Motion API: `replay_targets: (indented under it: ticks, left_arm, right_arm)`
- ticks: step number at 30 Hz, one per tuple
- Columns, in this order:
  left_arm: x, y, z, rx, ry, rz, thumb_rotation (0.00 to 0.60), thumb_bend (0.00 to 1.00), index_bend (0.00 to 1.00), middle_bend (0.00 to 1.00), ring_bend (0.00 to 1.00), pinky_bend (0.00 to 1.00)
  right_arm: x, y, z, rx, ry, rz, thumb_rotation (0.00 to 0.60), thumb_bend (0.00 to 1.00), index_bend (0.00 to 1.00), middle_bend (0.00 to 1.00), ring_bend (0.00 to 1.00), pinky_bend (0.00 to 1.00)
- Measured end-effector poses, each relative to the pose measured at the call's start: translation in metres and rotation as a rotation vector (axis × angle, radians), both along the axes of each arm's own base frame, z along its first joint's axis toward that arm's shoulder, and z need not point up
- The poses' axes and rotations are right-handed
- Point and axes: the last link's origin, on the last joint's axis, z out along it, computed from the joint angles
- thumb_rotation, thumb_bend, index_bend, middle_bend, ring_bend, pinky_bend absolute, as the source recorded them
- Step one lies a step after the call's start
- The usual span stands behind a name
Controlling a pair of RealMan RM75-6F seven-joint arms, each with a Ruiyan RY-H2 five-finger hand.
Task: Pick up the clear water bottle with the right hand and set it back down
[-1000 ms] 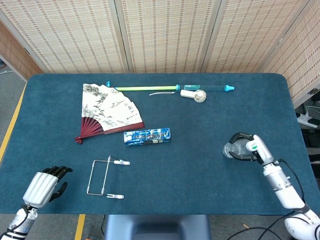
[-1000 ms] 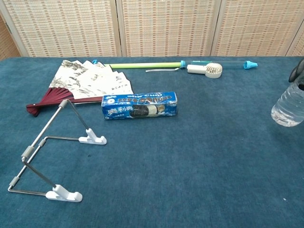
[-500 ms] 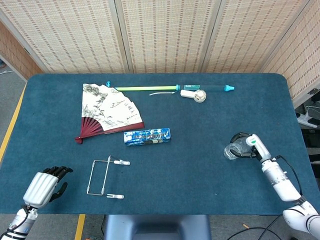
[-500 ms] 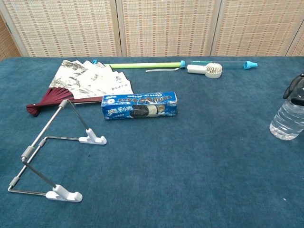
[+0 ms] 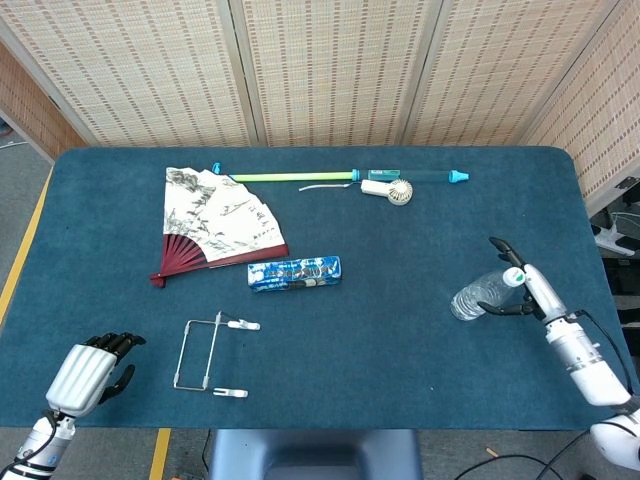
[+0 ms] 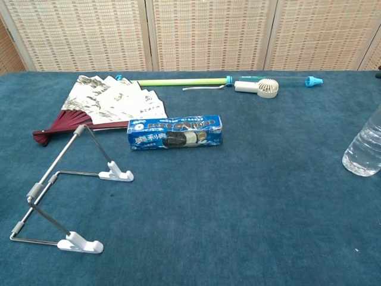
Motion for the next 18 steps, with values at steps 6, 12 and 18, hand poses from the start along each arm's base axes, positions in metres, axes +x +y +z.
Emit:
replay_targets:
  ticks: [6,12,18]
  left_arm:
    - [-0.003,0.002,0.001,0.001,-0.004,0.014,0.600,0.44,0.32,0.36,0.38,0.51]
    - [-0.001,0.001,0.002,0.002,-0.012,0.006,0.600,0.44,0.32,0.36,0.38,0.51]
    - [0.002,0.001,0.001,0.001,-0.016,-0.013,0.600,0.44,0.32,0.36,0.38,0.51]
  right_arm:
    - [0.015,0.023,0.030,-0.046,0.025,0.079,0.600,0.06,0.00,0.00,0.00,0.05]
    - [0.028,0.056,0.049,-0.160,0.231,0.139,0.600,0.05,0.00,0.00,0.00,0.05]
    - [0.037,0.090,0.055,-0.263,0.529,0.136,0.600,0.06,0.00,0.00,0.00,0.05]
